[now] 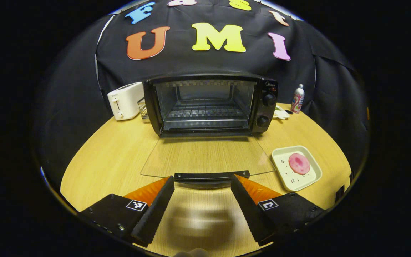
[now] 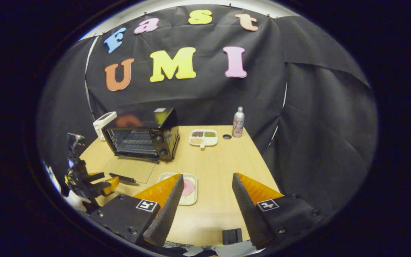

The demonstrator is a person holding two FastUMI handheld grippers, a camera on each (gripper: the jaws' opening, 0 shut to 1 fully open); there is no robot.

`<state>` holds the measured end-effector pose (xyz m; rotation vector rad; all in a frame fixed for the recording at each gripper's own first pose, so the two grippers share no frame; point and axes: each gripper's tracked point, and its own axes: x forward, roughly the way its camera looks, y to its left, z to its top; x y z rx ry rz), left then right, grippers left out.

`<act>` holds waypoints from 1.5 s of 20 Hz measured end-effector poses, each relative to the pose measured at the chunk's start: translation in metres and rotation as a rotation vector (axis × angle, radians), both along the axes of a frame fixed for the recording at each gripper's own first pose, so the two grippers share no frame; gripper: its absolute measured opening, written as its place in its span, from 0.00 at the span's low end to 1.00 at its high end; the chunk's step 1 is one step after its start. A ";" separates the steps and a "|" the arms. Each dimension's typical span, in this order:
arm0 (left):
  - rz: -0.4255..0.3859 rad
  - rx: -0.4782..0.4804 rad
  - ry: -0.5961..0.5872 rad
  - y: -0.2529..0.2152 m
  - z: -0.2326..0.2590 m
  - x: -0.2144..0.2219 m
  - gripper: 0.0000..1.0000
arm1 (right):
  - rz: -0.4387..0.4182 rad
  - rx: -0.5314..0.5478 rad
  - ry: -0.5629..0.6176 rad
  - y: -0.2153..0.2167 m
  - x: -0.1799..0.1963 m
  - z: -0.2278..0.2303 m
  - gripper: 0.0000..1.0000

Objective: Open the electric oven with the left hand, put the food in, and close the electric oven.

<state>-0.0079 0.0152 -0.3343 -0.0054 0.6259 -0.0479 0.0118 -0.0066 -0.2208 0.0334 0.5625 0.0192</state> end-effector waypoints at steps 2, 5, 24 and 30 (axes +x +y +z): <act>0.011 0.013 -0.050 0.005 0.028 -0.007 0.97 | 0.042 0.029 0.089 0.008 0.015 -0.037 0.77; 0.032 0.023 -0.111 0.007 0.071 -0.019 0.97 | 0.093 0.077 0.211 0.021 0.037 -0.087 0.70; 0.304 0.076 -0.211 -0.012 0.171 -0.084 0.97 | 0.248 0.047 0.740 0.033 0.119 -0.196 0.12; 0.290 0.048 -0.237 -0.016 0.169 -0.080 0.97 | 0.263 0.188 0.822 0.037 0.123 -0.195 0.01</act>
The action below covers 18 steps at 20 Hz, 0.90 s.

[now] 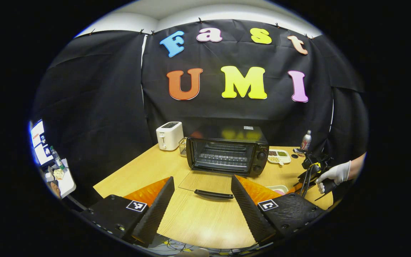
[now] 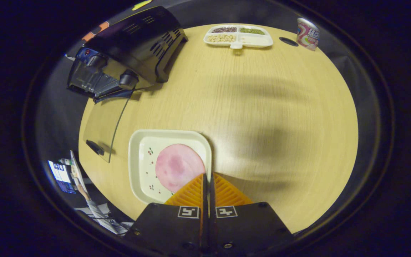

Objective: Open the electric oven with the left hand, put the food in, and close the electric oven.

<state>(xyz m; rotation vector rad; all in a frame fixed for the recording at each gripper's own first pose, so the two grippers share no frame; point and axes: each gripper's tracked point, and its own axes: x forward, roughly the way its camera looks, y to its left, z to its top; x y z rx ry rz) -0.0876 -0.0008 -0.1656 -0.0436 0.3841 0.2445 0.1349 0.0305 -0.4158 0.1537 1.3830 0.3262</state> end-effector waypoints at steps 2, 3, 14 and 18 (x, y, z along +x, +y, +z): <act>-0.014 -0.003 -0.009 0.004 0.000 0.003 0.97 | -0.011 0.077 0.018 0.001 -0.005 0.000 0.00; -0.024 -0.010 -0.012 0.006 0.000 0.006 0.97 | -0.032 0.118 0.035 0.001 -0.010 0.001 0.00; -0.129 -0.058 -0.011 0.031 0.002 0.022 0.97 | -0.243 0.395 -0.021 0.001 -0.032 0.027 0.04; -0.156 -0.076 -0.012 0.035 0.003 0.026 0.97 | -0.339 0.434 -0.067 0.002 -0.034 0.042 0.00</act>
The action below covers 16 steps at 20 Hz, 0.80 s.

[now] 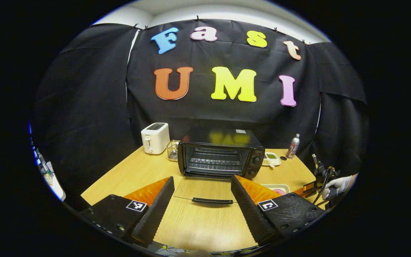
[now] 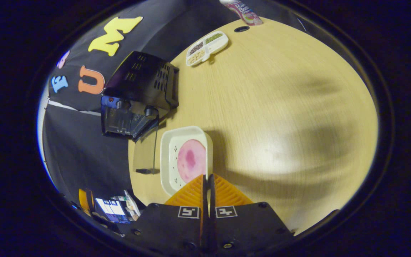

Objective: Open the electric oven with the left hand, put the food in, and close the electric oven.

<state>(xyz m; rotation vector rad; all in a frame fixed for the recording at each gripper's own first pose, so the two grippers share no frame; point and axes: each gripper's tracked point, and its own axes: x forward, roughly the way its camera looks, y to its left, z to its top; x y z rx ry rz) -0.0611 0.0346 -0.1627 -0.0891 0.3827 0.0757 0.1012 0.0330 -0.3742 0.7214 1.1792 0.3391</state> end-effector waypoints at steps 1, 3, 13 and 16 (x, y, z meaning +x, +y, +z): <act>0.001 0.001 -0.001 0.002 0.001 0.001 0.97 | -0.035 0.011 -0.007 0.001 -0.002 0.006 0.04; 0.007 0.013 -0.009 0.011 0.005 0.002 0.97 | -0.098 0.039 -0.016 0.013 -0.008 0.020 0.04; -0.062 0.080 -0.021 0.045 0.036 0.019 0.96 | -0.368 0.184 -0.049 0.141 -0.009 0.071 0.00; -0.074 0.088 -0.022 0.059 0.043 0.021 0.97 | -0.445 0.194 -0.048 0.177 0.007 0.069 0.04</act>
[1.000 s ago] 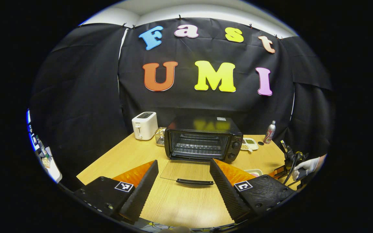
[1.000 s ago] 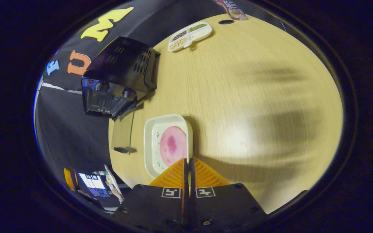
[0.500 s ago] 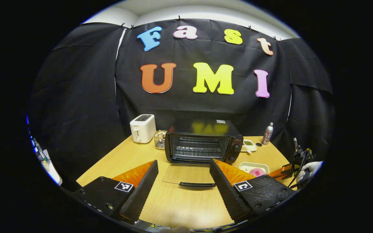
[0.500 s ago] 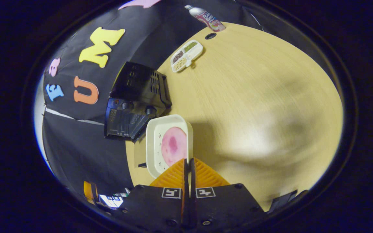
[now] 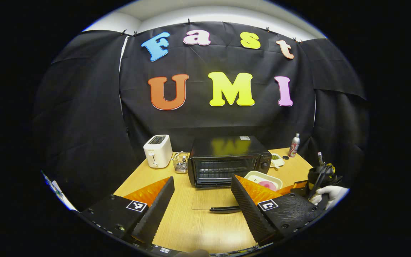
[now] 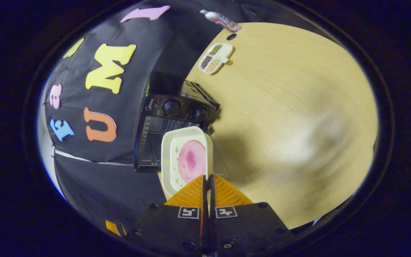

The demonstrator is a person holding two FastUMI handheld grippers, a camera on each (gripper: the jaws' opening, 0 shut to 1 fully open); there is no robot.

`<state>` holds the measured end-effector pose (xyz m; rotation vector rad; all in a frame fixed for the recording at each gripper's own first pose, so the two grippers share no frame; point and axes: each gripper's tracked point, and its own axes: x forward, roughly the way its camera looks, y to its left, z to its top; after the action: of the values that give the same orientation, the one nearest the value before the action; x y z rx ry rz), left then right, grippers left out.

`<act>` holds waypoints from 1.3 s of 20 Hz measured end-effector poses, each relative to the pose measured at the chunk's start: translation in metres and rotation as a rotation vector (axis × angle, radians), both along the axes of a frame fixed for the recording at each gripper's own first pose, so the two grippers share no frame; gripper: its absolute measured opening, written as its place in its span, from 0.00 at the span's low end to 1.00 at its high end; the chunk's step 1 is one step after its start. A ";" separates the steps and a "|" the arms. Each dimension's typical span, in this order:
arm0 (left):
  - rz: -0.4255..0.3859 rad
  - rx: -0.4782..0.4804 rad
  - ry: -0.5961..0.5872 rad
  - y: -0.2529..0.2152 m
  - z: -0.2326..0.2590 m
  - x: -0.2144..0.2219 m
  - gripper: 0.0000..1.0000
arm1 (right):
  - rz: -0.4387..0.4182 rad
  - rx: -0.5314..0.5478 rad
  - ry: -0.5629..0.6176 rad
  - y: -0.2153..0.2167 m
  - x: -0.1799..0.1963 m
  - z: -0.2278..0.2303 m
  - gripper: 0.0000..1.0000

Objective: Open the electric oven with the left hand, put the food in, and close the electric oven.

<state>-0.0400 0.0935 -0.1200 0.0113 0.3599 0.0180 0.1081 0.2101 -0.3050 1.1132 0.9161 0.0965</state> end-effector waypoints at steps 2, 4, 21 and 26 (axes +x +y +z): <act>0.006 -0.004 0.002 0.010 0.003 0.000 0.97 | -0.051 -0.014 -0.012 0.018 0.018 -0.003 0.04; 0.018 -0.009 0.007 0.020 0.005 0.000 0.97 | -0.080 -0.017 -0.003 0.035 0.030 -0.006 0.04; 0.080 -0.005 0.028 0.065 0.010 0.014 0.97 | -0.130 0.005 -0.048 0.104 0.142 -0.020 0.04; 0.091 -0.025 0.029 0.066 0.007 0.020 0.97 | -0.122 0.005 -0.090 0.097 0.155 -0.020 0.06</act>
<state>-0.0202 0.1594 -0.1129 -0.0292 0.3896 0.1036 0.2630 0.3073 -0.3248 1.1579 0.7661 0.0481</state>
